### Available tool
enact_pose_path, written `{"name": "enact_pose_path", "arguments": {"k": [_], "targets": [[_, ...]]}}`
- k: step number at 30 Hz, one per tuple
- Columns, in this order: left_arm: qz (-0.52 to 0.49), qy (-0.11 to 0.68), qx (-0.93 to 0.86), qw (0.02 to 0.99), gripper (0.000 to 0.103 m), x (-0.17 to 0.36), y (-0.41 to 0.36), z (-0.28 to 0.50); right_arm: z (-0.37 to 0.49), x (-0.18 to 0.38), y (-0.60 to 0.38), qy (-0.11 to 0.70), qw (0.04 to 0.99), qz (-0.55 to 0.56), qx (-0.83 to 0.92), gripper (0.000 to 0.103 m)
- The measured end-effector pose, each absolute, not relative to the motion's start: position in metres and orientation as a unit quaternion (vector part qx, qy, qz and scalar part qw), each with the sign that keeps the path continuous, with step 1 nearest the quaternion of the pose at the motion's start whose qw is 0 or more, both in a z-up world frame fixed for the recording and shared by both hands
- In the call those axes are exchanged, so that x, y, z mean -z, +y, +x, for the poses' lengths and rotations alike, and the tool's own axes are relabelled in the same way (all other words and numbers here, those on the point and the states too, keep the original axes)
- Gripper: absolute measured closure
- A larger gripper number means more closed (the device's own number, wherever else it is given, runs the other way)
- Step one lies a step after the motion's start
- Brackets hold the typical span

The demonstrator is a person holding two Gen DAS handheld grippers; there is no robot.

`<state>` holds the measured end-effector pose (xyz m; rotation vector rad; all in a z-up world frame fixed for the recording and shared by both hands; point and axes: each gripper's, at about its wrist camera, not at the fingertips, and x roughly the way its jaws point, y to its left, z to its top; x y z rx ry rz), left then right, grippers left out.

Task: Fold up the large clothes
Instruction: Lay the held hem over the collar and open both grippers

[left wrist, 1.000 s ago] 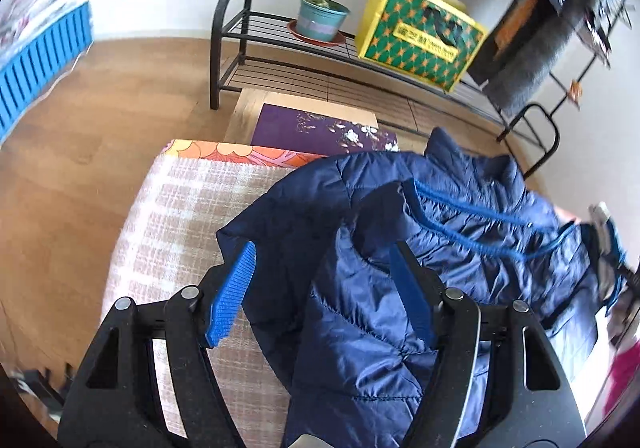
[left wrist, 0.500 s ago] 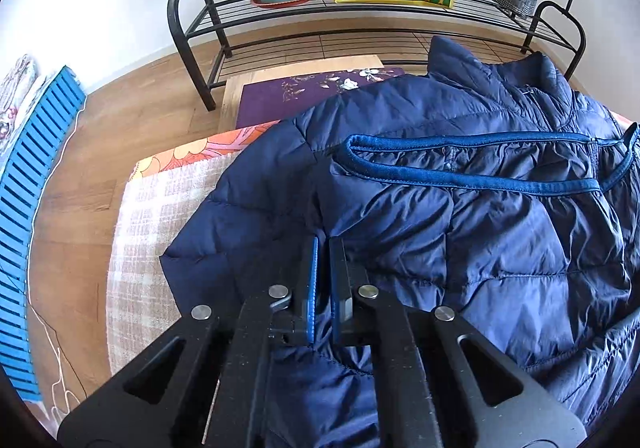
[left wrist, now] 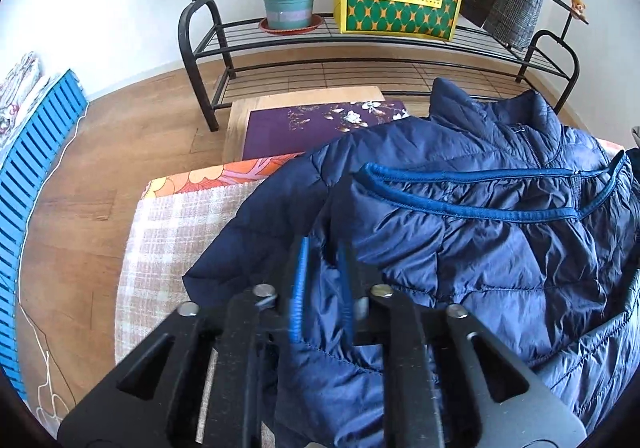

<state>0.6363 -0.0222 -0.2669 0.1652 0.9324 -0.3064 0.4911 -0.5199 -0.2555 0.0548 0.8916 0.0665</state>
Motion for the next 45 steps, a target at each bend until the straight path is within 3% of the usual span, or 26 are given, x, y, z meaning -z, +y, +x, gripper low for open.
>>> {"name": "enact_pose_path", "arguments": {"k": [1,3,5,6,7,8,9,12,22,27,33,35,36,37,39,45], "targets": [[0.085,0.442,0.150,0.880,0.040,0.266,-0.026,0.636,0.494,0.260,-0.521,0.435,0.899,0.034,-0.031,0.027],[0.107,0.439,0.153,0.879,0.034,0.269,-0.037,0.637,0.501,0.269,-0.520,0.444,0.895,0.042,-0.029,0.027],[0.141,0.452,0.150,0.868,0.036,0.281,-0.051,0.640,0.509,0.277,-0.513,0.452,0.891,0.031,-0.034,0.038],[0.158,0.459,0.141,0.863,0.052,0.289,-0.057,0.642,0.513,0.282,-0.509,0.460,0.887,0.020,-0.035,0.065],[0.169,0.471,0.136,0.855,0.086,0.297,-0.061,0.644,0.516,0.286,-0.505,0.471,0.881,0.008,-0.034,0.085],[0.176,0.478,0.130,0.851,0.100,0.304,-0.064,0.645,0.518,0.289,-0.500,0.476,0.879,-0.004,-0.029,0.087],[0.180,0.475,0.126,0.852,0.100,0.306,-0.066,0.642,0.516,0.288,-0.496,0.472,0.881,-0.017,-0.026,0.096],[0.178,0.458,0.118,0.863,0.102,0.297,-0.061,0.637,0.509,0.276,-0.493,0.459,0.887,-0.038,-0.018,0.100],[0.153,0.393,0.062,0.905,0.102,0.238,-0.055,0.677,0.542,0.226,-0.515,0.393,0.918,-0.021,0.052,0.102],[0.208,0.380,0.015,0.901,0.102,0.264,-0.088,0.703,0.576,0.250,-0.511,0.413,0.906,-0.033,0.090,0.102],[0.217,0.424,-0.027,0.879,0.100,0.323,-0.089,0.717,0.595,0.303,-0.511,0.463,0.878,-0.062,0.106,0.101],[0.201,0.433,-0.032,0.878,0.095,0.326,-0.082,0.719,0.596,0.307,-0.512,0.462,0.877,-0.061,0.113,0.098],[0.193,0.429,-0.040,0.881,0.082,0.321,-0.078,0.718,0.595,0.304,-0.512,0.461,0.878,-0.061,0.119,0.091],[0.188,0.423,-0.049,0.885,0.065,0.315,-0.074,0.717,0.593,0.300,-0.513,0.460,0.876,-0.059,0.129,0.077],[0.185,0.405,-0.068,0.893,0.053,0.296,-0.064,0.714,0.584,0.290,-0.516,0.450,0.882,-0.050,0.134,0.068],[0.091,0.376,0.049,0.921,0.053,0.216,-0.071,0.650,0.516,0.235,-0.513,0.406,0.911,0.020,0.070,0.066]]}}
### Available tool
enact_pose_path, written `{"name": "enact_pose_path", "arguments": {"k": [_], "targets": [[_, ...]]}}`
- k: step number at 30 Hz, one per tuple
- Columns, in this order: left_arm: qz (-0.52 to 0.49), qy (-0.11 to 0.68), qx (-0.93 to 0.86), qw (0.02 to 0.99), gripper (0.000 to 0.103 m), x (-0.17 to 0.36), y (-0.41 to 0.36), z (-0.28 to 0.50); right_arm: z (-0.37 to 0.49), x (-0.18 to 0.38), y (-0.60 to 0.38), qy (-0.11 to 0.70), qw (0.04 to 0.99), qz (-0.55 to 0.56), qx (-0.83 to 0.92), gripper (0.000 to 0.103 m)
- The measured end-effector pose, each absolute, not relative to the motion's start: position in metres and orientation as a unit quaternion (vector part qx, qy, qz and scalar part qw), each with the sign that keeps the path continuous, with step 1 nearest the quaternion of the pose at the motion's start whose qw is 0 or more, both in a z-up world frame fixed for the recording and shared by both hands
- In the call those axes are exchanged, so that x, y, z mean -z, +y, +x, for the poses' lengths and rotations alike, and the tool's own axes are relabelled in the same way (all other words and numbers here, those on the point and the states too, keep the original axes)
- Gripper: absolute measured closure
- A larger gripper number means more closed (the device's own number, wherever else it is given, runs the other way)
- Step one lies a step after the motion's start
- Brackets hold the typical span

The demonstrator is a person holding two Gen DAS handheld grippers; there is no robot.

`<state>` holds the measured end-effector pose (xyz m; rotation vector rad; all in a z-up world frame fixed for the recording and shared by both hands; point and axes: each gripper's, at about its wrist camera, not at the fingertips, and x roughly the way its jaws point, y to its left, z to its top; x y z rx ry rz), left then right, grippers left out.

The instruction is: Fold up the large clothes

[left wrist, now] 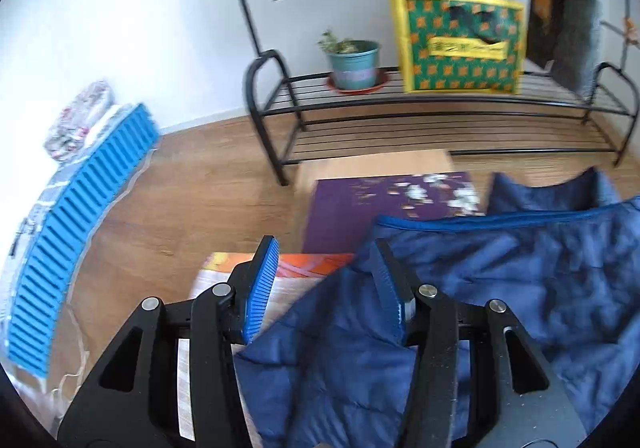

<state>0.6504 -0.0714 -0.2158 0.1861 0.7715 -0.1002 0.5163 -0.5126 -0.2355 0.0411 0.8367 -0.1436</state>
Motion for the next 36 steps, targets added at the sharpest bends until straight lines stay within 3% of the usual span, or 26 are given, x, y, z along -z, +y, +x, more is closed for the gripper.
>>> {"name": "enact_pose_path", "arguments": {"k": [4,9,13,17,18,21,22,28,36], "targets": [[0.107,0.388,0.179,0.898,0.053,0.207,-0.147,0.585,0.451,0.229,-0.473,0.407,0.913,0.009,-0.002,0.063],[0.163,0.409,0.209,0.873,0.053,0.243,-0.234,0.566,0.413,0.263,-0.423,0.438,0.898,-0.019,-0.035,0.063],[0.165,0.448,0.197,0.857,0.053,0.293,-0.259,0.577,0.408,0.301,-0.407,0.476,0.879,-0.027,-0.034,0.063],[0.164,0.433,0.185,0.867,0.053,0.282,-0.253,0.575,0.393,0.294,-0.414,0.454,0.891,0.002,-0.031,0.063],[0.151,0.427,0.181,0.873,0.053,0.272,-0.247,0.572,0.385,0.290,-0.420,0.446,0.894,0.024,-0.027,0.062],[0.110,0.389,0.189,0.895,0.053,0.236,-0.221,0.541,0.351,0.279,-0.443,0.417,0.905,0.087,-0.001,0.033],[0.099,0.378,0.195,0.900,0.053,0.226,-0.212,0.528,0.339,0.278,-0.452,0.407,0.907,0.108,0.012,0.028],[0.117,0.370,0.215,0.896,0.053,0.235,-0.205,0.462,0.289,0.290,-0.488,0.396,0.888,0.220,0.080,0.023],[0.134,0.399,0.198,0.885,0.053,0.290,-0.224,0.456,0.275,0.322,-0.501,0.393,0.839,0.363,0.094,0.020]]}}
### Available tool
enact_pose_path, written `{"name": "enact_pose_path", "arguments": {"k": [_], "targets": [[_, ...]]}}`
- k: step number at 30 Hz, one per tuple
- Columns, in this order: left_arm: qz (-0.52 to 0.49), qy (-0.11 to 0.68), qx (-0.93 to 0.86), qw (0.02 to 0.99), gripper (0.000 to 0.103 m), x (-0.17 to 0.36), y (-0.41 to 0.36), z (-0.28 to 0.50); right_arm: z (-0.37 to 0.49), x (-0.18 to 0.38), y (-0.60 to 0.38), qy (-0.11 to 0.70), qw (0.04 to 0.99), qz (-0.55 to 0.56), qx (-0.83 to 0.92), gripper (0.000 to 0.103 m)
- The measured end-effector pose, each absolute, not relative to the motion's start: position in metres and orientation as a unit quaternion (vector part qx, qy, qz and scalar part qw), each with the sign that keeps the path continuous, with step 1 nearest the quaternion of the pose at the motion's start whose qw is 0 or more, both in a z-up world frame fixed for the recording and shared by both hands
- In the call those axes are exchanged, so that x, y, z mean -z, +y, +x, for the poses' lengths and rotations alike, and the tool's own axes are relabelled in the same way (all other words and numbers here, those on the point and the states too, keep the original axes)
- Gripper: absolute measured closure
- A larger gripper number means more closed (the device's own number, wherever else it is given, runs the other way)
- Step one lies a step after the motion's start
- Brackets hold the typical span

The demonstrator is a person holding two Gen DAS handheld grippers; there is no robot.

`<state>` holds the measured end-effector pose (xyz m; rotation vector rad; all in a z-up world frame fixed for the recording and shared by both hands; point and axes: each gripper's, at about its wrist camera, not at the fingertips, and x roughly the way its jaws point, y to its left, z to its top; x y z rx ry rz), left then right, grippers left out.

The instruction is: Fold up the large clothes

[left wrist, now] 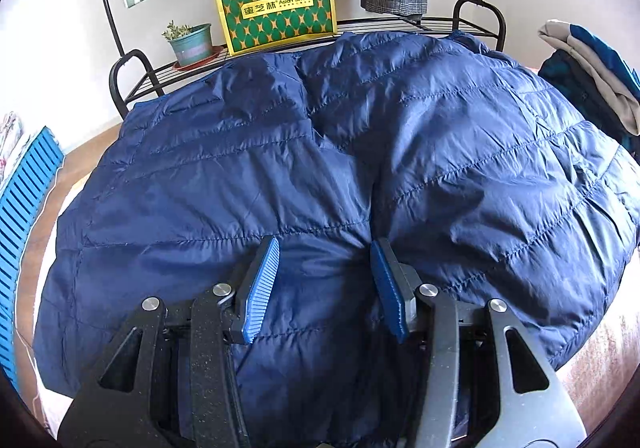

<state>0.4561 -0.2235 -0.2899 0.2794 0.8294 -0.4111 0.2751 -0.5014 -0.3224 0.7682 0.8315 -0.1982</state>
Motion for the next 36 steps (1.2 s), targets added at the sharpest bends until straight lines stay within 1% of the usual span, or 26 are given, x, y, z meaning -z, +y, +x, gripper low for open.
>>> {"name": "enact_pose_path", "arguments": {"k": [3,6,8,9,10,12,13,15,16,21,25,30,36], "targets": [[0.107,0.412,0.189,0.885,0.054,0.265,-0.212,0.450,0.286,0.320,-0.499,0.382,0.849,0.351,0.104,0.019],[0.075,0.396,0.191,0.895,0.054,0.223,-0.186,0.424,0.290,0.328,-0.511,0.371,0.824,0.414,0.109,0.018],[0.049,0.382,0.195,0.902,0.054,0.197,-0.160,0.400,0.292,0.327,-0.517,0.358,0.822,0.426,0.124,0.022],[0.031,0.374,0.190,0.907,0.054,0.186,-0.143,0.386,0.293,0.327,-0.518,0.358,0.822,0.423,0.131,0.030],[0.009,0.370,0.188,0.910,0.054,0.178,-0.124,0.374,0.296,0.328,-0.517,0.360,0.823,0.418,0.133,0.048],[-0.014,0.375,0.184,0.909,0.054,0.172,-0.090,0.353,0.304,0.328,-0.515,0.372,0.825,0.407,0.124,0.070],[-0.010,0.374,0.174,0.911,0.054,0.171,-0.074,0.344,0.305,0.326,-0.512,0.374,0.828,0.398,0.125,0.078],[0.004,0.375,0.145,0.916,0.054,0.171,-0.044,0.329,0.306,0.313,-0.505,0.372,0.842,0.368,0.132,0.088],[0.002,0.377,0.134,0.917,0.054,0.172,-0.027,0.321,0.308,0.304,-0.500,0.370,0.850,0.351,0.133,0.091],[-0.054,0.379,0.078,0.921,0.054,0.180,0.056,0.282,0.319,0.246,-0.467,0.350,0.890,0.262,0.127,0.095],[-0.083,0.367,0.045,0.925,0.054,0.182,0.099,0.257,0.331,0.200,-0.430,0.332,0.917,0.189,0.111,0.096],[-0.112,0.361,0.035,0.925,0.054,0.185,0.127,0.231,0.346,0.164,-0.382,0.319,0.935,0.132,0.087,0.097],[-0.108,0.358,0.027,0.927,0.054,0.192,0.138,0.213,0.368,0.139,-0.308,0.303,0.948,0.092,0.031,0.097]]}}
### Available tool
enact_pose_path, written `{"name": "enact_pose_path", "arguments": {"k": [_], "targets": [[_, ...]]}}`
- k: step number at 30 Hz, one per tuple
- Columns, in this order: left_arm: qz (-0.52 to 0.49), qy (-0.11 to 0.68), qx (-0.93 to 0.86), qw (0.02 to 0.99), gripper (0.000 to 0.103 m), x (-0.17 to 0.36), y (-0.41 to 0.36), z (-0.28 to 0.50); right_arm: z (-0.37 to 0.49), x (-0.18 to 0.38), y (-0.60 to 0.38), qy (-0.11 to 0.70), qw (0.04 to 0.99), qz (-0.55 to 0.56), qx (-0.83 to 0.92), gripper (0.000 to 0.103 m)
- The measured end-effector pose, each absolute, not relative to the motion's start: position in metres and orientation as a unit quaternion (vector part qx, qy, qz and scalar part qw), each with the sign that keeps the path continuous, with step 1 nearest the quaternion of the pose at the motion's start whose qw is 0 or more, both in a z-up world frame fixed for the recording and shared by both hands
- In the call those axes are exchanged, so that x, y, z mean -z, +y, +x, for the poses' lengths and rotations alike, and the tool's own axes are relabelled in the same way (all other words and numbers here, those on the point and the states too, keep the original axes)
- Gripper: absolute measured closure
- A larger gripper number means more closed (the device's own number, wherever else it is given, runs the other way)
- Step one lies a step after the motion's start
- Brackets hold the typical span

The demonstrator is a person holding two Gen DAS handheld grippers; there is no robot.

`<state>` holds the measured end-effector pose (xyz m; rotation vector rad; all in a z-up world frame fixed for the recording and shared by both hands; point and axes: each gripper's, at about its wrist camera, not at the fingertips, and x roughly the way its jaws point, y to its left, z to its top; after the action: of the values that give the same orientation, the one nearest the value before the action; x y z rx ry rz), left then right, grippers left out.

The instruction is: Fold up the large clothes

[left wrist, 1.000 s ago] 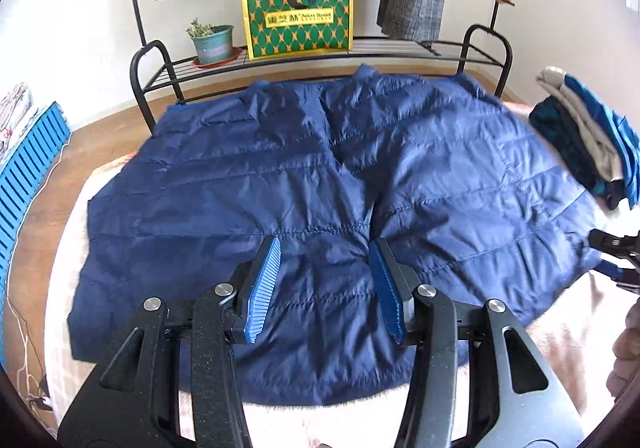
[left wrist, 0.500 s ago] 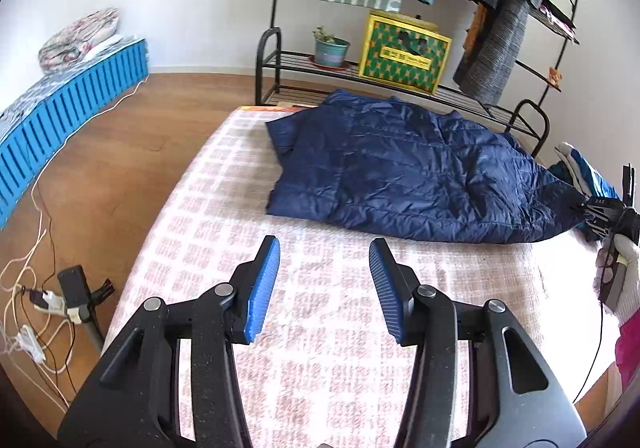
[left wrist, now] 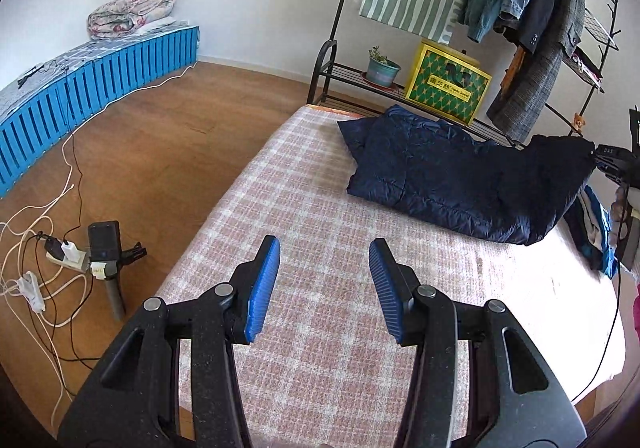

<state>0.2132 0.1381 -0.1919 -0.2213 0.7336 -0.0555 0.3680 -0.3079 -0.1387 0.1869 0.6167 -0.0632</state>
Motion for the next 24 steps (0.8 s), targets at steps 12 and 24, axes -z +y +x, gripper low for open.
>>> {"name": "enact_pose_path", "arguments": {"k": [12,24], "targets": [[-0.125,0.381,-0.010,0.916,0.054,0.222,0.181,0.209,0.433,0.162,-0.107,0.319,0.940,-0.007,-0.119,0.098],[-0.128,0.393,-0.040,0.910,0.054,0.236,0.205,0.209,0.450,0.306,0.020,0.426,0.877,-0.085,-0.208,0.099]]}}
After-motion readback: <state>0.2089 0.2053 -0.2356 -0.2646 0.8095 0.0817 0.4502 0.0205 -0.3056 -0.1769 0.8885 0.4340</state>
